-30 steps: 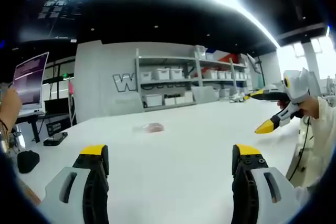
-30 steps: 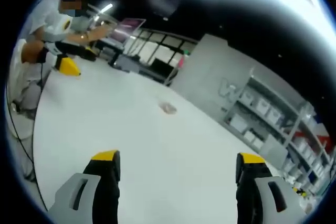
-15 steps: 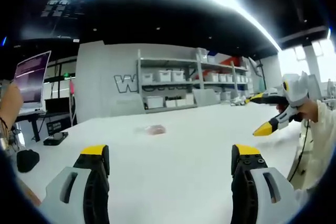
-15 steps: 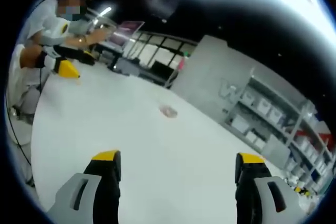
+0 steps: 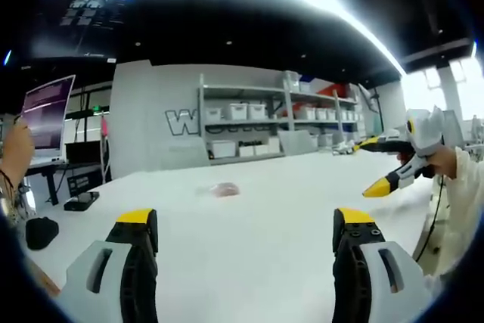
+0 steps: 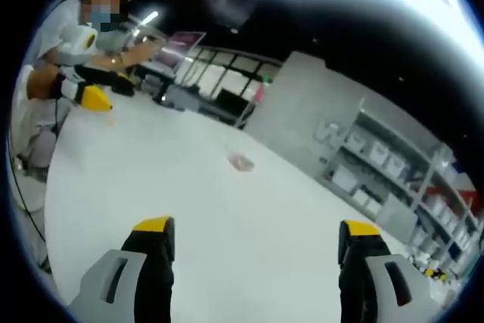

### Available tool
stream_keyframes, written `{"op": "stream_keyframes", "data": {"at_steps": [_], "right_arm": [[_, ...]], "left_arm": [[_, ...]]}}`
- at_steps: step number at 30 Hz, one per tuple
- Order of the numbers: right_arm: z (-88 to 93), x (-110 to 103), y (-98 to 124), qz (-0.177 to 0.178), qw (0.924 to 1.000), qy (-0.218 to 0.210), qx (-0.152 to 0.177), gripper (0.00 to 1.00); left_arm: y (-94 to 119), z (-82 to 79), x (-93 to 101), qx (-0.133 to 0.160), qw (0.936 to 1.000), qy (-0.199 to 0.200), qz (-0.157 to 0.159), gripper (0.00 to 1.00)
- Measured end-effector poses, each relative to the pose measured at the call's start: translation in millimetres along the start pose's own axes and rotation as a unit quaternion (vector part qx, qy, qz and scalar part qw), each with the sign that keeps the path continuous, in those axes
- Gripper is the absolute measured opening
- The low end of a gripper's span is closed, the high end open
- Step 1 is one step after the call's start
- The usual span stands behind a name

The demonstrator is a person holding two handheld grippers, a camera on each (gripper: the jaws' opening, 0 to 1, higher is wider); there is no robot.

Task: Open the resealable bag by pulling the two sides of the seal apart until the entire bag opening is separated and visibly accessible.

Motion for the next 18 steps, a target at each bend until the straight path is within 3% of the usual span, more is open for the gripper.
{"op": "stream_keyframes", "data": {"at_steps": [9, 13, 18], "right_arm": [[3.4, 1.9, -1.1, 0.002, 1.0000, -0.001, -0.008, 0.90], [-0.4, 4.1, -1.1, 0.005, 1.0000, -0.002, 0.002, 0.90], [2.0, 6.8, -2.9, 0.005, 0.9999, 0.006, -0.008, 0.89]], "left_arm": [[-0.7, 4.7, -2.6, -0.011, 0.9999, 0.004, 0.000, 0.93], [-0.1, 0.4, -1.1, -0.003, 1.0000, 0.005, 0.002, 0.93], [-1.9, 0.8, 0.4, -0.003, 1.0000, 0.005, 0.004, 0.93]]}}
Point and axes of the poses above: the point that each gripper's makers call its tool centre point, and the gripper's own axes: y roughly backward along the fingers, x roughly to its right, z roughly out of its underside, the point moved 6 cm from there along y, roughly backward along the fingers, and after that the axes turned 4 degrees about -z, right-handed, at the moved point
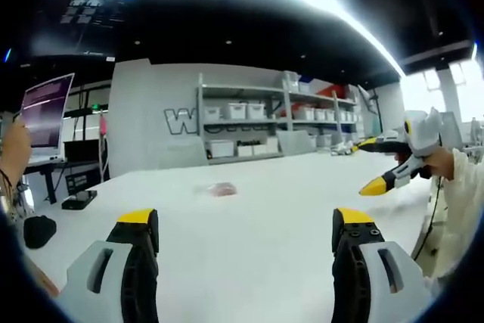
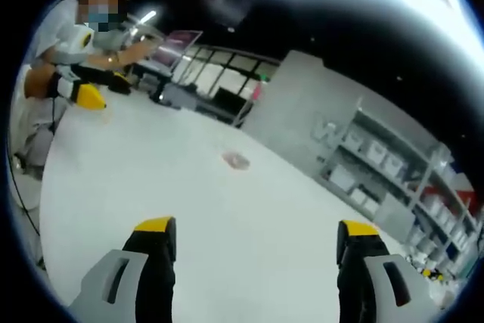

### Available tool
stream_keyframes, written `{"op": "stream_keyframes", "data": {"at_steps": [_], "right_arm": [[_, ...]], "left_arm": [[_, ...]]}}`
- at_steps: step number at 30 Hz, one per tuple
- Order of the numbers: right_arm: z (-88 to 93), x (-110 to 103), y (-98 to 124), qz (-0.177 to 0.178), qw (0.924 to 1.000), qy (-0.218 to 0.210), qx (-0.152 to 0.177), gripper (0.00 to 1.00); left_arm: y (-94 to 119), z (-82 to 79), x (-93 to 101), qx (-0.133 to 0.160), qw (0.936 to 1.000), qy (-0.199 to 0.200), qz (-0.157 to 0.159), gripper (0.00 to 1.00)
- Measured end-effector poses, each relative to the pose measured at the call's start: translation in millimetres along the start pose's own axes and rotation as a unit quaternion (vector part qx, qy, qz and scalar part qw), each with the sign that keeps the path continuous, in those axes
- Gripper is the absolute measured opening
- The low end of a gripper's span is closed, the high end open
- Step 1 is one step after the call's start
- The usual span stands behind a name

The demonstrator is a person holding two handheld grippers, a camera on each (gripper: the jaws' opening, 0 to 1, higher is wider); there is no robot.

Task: Open the resealable bag by pulling the two sides of the seal apart until the entire bag opening is separated and visibly accessible.

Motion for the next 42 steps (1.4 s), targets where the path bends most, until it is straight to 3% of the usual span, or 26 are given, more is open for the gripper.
{"op": "stream_keyframes", "data": {"at_steps": [9, 29, 42], "right_arm": [[1.9, -0.2, -10.3, -0.016, 0.9997, 0.015, -0.015, 0.89], [-20.8, -3.7, -27.0, -0.052, 0.9951, 0.081, -0.018, 0.89], [-21.9, -0.2, -31.1, -0.054, 0.9928, 0.100, -0.036, 0.90]], "left_arm": [[-0.1, 2.3, -3.1, -0.004, 1.0000, -0.002, -0.003, 0.93], [3.1, 5.3, 1.1, -0.007, 1.0000, -0.001, 0.003, 0.93], [4.3, 7.7, 4.3, -0.008, 0.9999, 0.005, 0.007, 0.93]]}}
Point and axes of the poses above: the point that each gripper's makers call its tool centre point, and the gripper's own axes: y roughly backward along the fingers, x roughly to its right, z roughly out of its underside, the point moved 6 cm from there along y, roughly backward along the fingers, and after that the axes turned 4 degrees about -z, right-handed, at the moved point
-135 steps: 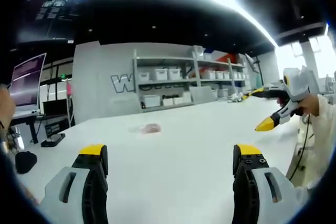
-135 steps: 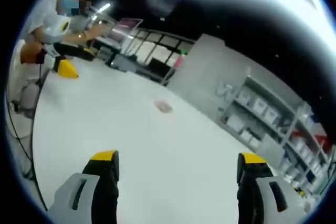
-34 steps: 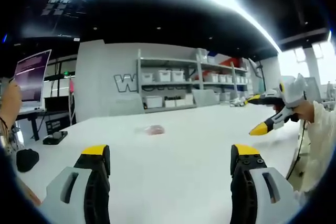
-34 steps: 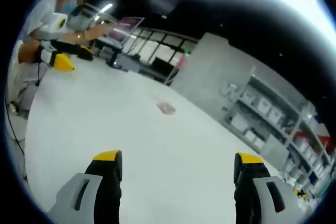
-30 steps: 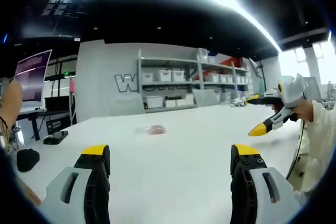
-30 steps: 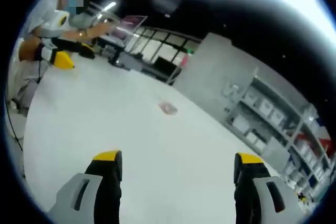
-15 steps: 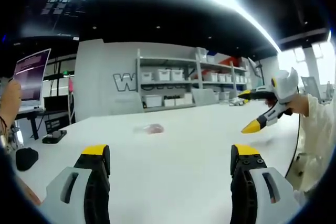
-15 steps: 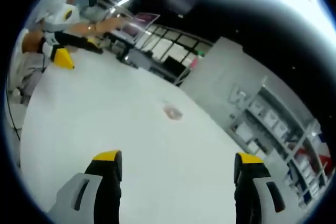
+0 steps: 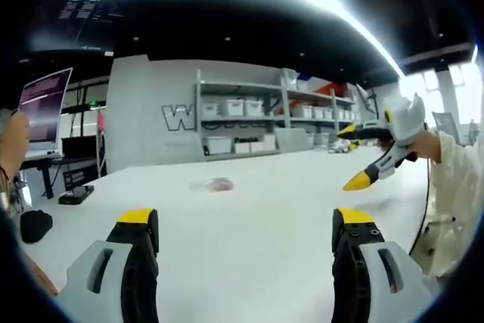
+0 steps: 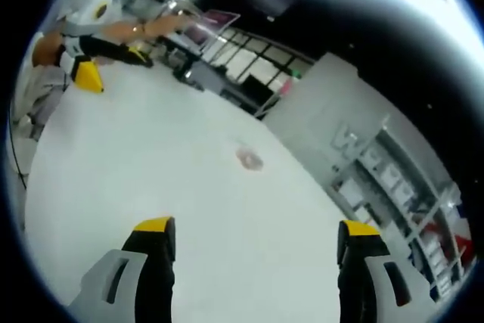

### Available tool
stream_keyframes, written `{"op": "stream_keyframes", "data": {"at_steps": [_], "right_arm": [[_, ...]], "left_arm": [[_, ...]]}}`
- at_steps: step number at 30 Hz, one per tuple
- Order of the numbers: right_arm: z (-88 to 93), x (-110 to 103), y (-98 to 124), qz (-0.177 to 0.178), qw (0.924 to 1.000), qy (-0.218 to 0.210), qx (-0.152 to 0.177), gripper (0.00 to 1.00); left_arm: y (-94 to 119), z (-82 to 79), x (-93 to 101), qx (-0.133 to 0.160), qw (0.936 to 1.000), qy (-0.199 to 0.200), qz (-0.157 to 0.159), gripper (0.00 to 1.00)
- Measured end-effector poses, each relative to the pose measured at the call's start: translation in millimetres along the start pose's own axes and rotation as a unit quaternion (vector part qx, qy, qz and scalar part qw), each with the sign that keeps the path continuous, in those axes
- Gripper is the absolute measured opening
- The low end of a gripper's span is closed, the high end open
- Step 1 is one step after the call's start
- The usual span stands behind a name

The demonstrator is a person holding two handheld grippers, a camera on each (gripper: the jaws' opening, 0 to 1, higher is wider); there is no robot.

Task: Open the resealable bag by pulling the two sides of the seal apart until the entire bag opening is separated and visibly accessible.

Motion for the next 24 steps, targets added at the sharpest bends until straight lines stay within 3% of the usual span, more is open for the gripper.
{"op": "stream_keyframes", "data": {"at_steps": [12, 24], "right_arm": [[-13.2, 5.8, -5.4, -0.012, 0.9999, 0.004, 0.002, 0.90], [-9.8, 4.6, -16.4, -0.025, 0.9996, 0.004, -0.009, 0.90]], "left_arm": [[-2.4, -2.0, 6.5, 0.003, 0.9999, 0.010, 0.009, 0.93], [-2.1, -4.4, 3.0, 0.003, 1.0000, 0.007, 0.005, 0.93]]}}
Point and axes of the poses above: the point that each gripper's makers call its tool centre point, and the gripper's own axes: y roughly backward along the fingers, x roughly to its right, z roughly out of its underside, the point moved 6 cm from there along y, roughly backward along the fingers, and after that the axes turned 4 degrees about -z, right-handed, at the moved point
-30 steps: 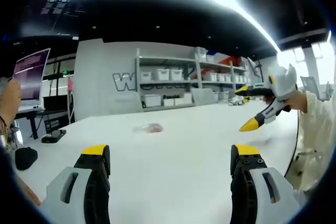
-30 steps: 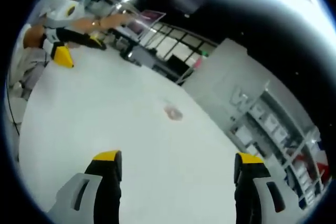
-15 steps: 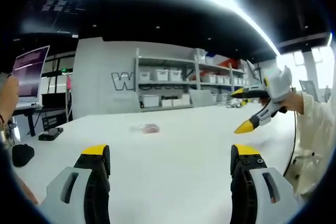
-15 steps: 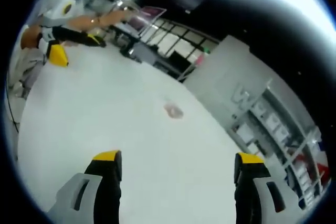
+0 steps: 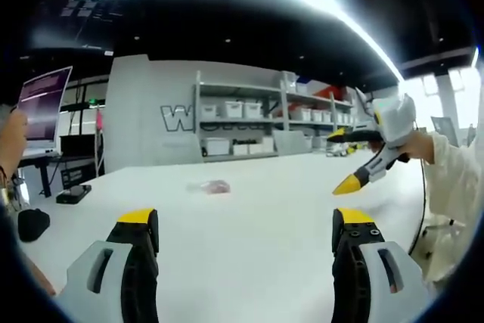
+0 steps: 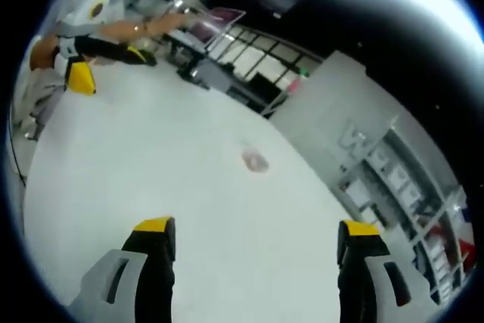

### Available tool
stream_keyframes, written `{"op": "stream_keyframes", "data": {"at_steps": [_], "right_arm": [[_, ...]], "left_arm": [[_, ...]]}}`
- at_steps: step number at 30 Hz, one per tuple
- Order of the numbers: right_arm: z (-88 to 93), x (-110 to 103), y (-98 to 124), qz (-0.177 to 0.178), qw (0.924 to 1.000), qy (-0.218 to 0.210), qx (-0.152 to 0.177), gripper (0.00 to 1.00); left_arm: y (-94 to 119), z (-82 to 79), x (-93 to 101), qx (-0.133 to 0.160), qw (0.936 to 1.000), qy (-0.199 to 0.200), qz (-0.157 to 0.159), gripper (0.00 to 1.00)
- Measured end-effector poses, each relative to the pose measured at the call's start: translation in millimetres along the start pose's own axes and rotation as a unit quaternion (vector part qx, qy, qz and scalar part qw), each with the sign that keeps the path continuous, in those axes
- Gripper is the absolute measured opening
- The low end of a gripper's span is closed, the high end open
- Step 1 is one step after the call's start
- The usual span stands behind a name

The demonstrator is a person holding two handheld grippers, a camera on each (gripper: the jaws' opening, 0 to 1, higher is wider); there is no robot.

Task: Open the resealable bag by pulling the two sides of the seal apart until the entire bag opening is separated and visibly accessible.

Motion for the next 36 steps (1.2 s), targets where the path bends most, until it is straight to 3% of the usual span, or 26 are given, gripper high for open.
{"op": "stream_keyframes", "data": {"at_steps": [36], "right_arm": [[-4.4, 0.8, -38.0, -0.031, 0.9994, -0.003, -0.011, 0.88]], "left_arm": [[-1.0, 0.4, 5.0, 0.005, 1.0000, -0.003, 0.007, 0.94]]}}
Point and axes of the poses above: the point that each gripper's makers call its tool centre point, and the gripper's own axes: y roughly backward along the fingers, x roughly to its right, z roughly out of its underside, the point moved 6 cm from there along y, roughly backward along the fingers, and after that the axes turned 4 degrees about -z, right-handed, at the moved point
